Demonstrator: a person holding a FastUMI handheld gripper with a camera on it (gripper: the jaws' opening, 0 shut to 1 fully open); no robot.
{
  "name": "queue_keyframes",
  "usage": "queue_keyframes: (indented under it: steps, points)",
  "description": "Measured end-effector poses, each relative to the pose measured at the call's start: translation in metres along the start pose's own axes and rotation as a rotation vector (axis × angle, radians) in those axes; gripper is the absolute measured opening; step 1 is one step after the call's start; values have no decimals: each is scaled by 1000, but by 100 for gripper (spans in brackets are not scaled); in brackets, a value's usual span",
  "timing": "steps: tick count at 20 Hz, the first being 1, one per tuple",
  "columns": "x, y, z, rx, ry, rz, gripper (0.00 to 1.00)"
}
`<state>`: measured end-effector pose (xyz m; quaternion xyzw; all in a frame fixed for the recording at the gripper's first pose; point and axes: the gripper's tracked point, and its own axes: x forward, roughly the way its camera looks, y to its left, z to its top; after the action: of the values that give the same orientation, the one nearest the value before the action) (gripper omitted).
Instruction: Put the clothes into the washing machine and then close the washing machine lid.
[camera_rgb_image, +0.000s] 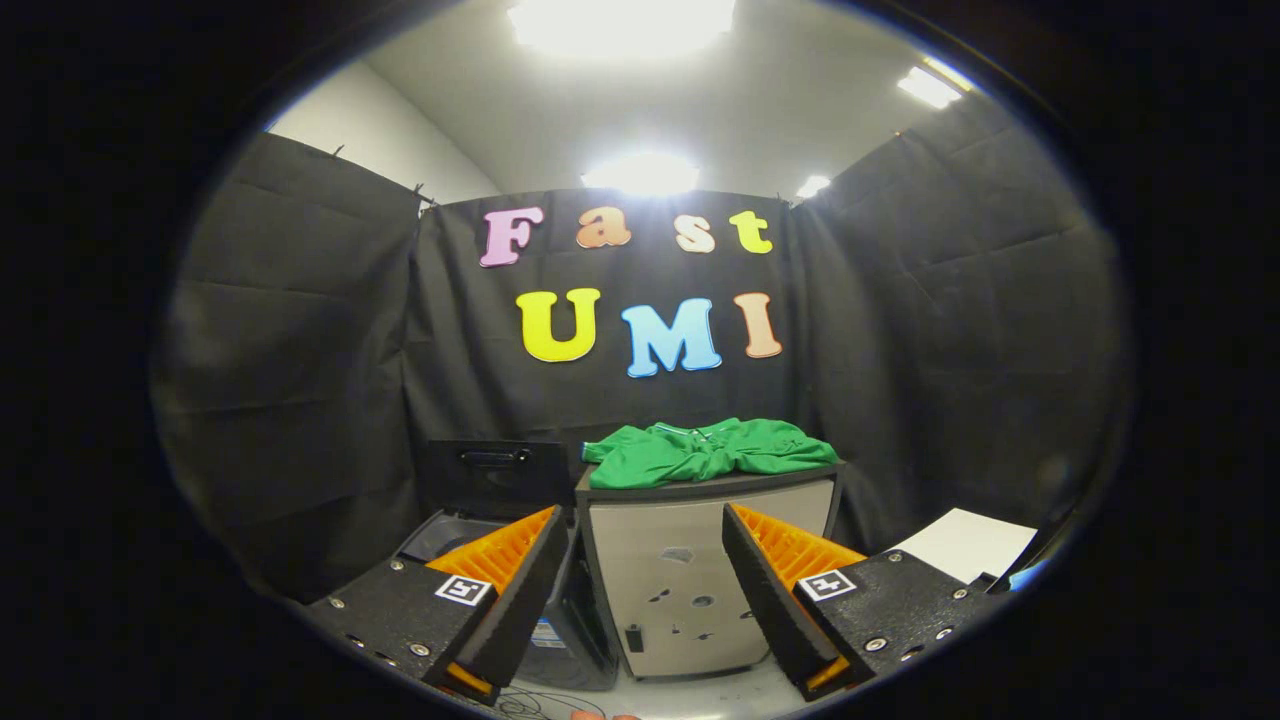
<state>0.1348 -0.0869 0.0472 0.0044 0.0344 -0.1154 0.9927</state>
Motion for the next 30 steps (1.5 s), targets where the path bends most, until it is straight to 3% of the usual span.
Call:
queue_keyframes:
  steps: [7,19,25,30]
  points:
    - [118,-45,16,1,94,-49,96]
    - [307,-85,13,-46,244,-15,96]
    - [358,-82,-26,-44,395,26,96]
    - [373,-80,-41,-14,453,59,96]
